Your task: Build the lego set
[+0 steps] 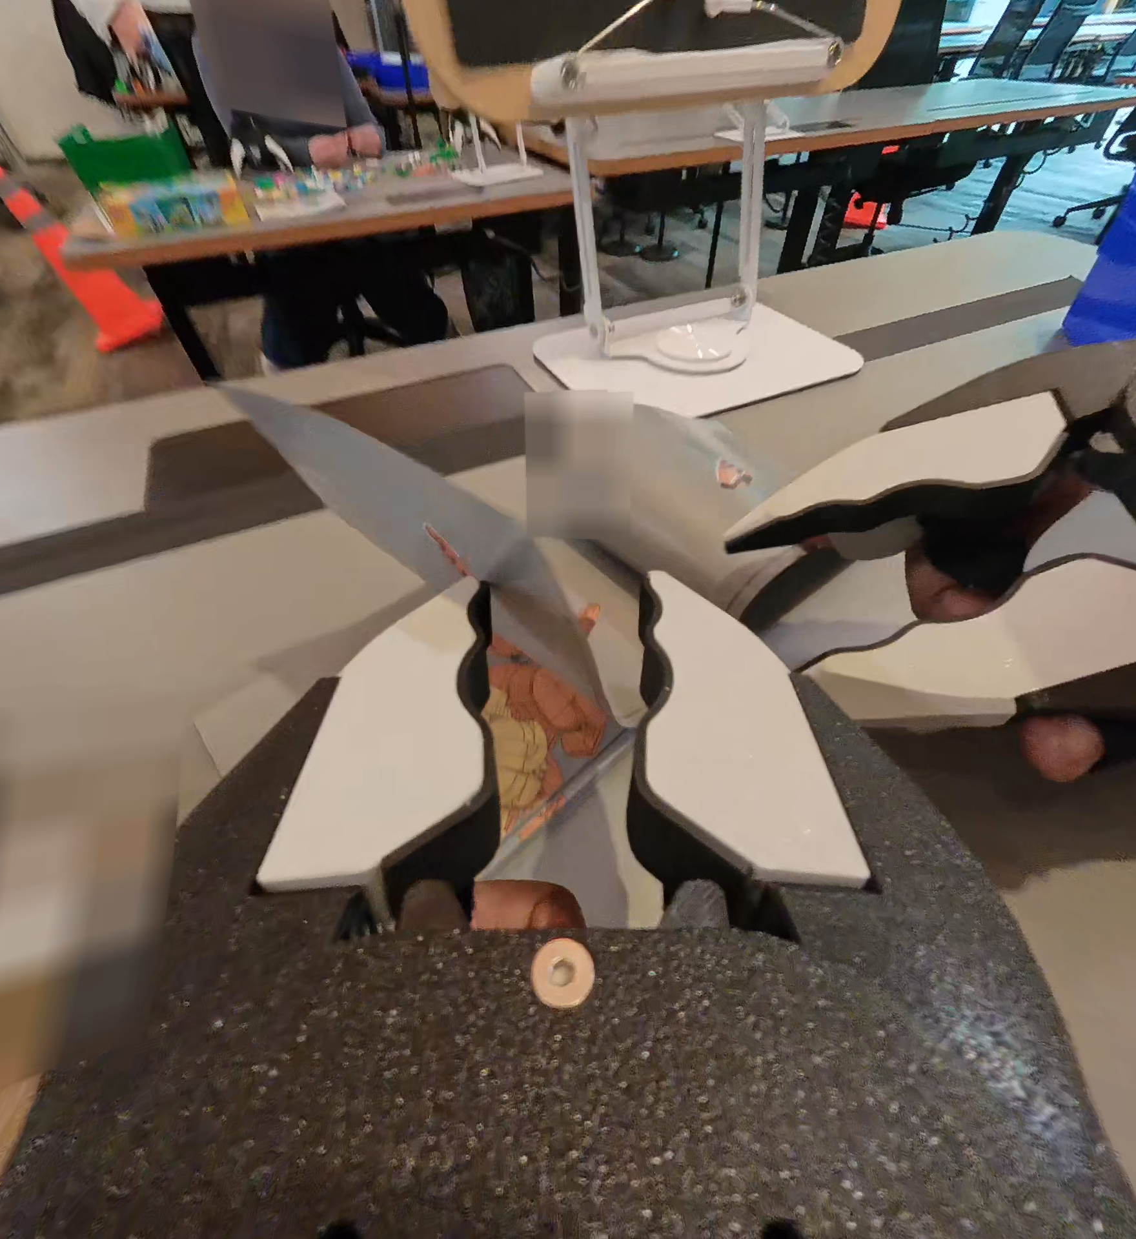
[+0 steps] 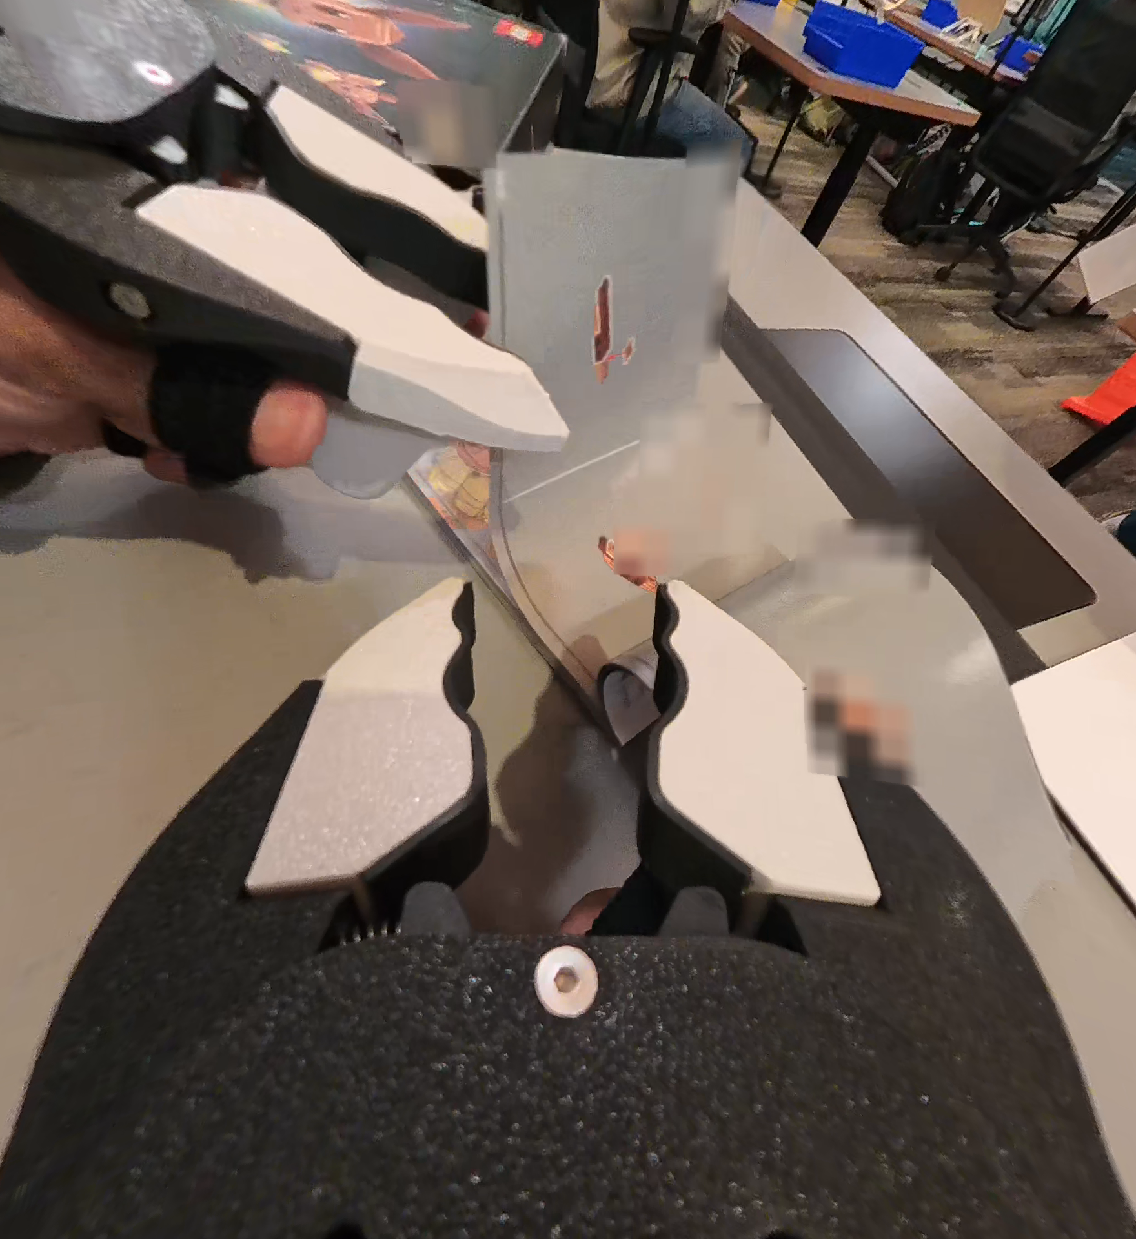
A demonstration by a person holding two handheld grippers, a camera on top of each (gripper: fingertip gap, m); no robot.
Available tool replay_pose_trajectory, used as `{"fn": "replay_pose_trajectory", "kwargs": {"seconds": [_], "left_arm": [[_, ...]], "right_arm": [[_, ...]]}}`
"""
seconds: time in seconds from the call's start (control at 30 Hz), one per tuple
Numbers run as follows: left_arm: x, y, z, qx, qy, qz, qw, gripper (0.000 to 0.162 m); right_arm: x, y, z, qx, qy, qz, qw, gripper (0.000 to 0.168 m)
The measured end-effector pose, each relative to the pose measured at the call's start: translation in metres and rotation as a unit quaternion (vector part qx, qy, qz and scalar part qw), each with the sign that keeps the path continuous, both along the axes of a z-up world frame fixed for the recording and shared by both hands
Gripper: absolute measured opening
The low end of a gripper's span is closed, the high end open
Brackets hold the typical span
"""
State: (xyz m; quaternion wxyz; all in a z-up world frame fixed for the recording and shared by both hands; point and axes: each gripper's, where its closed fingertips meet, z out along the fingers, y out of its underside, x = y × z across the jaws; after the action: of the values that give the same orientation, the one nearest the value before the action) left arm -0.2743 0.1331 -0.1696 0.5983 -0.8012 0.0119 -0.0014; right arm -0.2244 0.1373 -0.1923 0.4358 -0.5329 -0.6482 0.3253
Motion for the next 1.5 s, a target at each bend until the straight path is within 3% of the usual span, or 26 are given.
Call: {"fn": "replay_pose_trajectory", "kwargs": {"seconds": [0.23, 0.43, 0.67, 0.97, 1.3, 1.4, 1.5], "left_arm": [[-0.016, -0.021, -0.020, -0.067, -0.062, 0.000, 0.996, 0.043], [-0.019, -0.026, -0.026, -0.103, -0.123, 0.019, 0.987, 0.035], [-0.033, -0.031, -0.031, -0.102, -0.220, 0.045, 0.969, 0.018], [-0.034, -0.030, -0.029, -0.080, -0.314, 0.029, 0.946, 0.004], [-0.031, -0.035, -0.023, -0.096, -0.278, 0.013, 0.956, 0.011], [-0.035, -0.042, -0.025, -0.129, -0.222, 0.017, 0.966, 0.024], [-0.046, -0.055, -0.029, -0.178, -0.106, 0.034, 0.978, 0.037]], "right_arm": [[0.004, -0.004, 0.009, 0.089, 0.027, -0.015, 0.996, 0.050], [-0.012, -0.019, 0.003, 0.194, 0.002, -0.004, 0.981, 0.048], [-0.037, -0.033, -0.021, 0.214, -0.059, 0.024, 0.975, 0.041], [-0.058, -0.016, -0.035, 0.237, -0.092, -0.009, 0.967, 0.026], [-0.058, -0.014, -0.036, 0.269, -0.084, -0.023, 0.959, 0.005], [-0.057, -0.013, -0.036, 0.273, -0.084, -0.025, 0.958, 0.004], [-0.056, -0.013, -0.037, 0.281, -0.087, -0.022, 0.956, 0.004]]}}
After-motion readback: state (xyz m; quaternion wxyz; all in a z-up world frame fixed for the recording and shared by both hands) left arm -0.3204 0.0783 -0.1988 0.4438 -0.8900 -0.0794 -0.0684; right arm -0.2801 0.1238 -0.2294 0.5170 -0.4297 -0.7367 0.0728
